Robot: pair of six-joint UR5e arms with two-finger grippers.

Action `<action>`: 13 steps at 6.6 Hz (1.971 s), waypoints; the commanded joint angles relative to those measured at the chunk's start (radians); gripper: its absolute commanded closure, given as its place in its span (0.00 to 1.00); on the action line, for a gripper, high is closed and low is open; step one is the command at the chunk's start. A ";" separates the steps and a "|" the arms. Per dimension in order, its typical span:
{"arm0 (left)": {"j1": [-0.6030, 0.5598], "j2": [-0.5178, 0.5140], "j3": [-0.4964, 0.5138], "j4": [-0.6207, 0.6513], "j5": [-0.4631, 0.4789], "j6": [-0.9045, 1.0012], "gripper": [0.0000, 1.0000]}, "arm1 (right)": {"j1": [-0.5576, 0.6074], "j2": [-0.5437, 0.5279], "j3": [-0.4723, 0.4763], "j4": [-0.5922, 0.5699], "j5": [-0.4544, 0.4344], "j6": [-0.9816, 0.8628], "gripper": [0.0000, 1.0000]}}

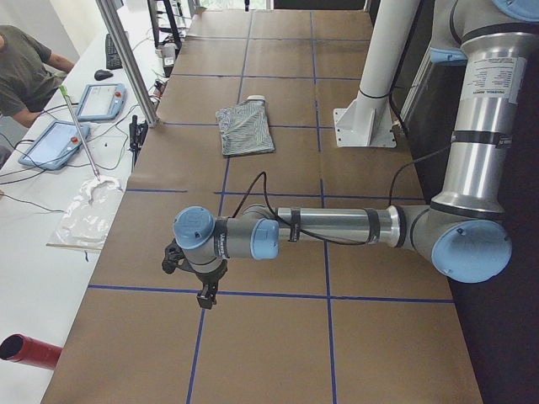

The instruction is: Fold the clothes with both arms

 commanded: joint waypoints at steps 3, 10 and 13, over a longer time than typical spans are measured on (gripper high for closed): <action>-0.017 -0.006 -0.018 0.004 0.003 -0.004 0.00 | 0.000 -0.001 0.002 0.000 -0.003 0.000 0.00; -0.014 0.008 -0.126 0.138 0.098 -0.007 0.00 | -0.001 -0.010 0.006 0.000 -0.001 0.000 0.00; -0.009 0.009 -0.124 0.139 0.089 -0.007 0.00 | -0.001 -0.010 0.006 0.000 0.002 0.000 0.00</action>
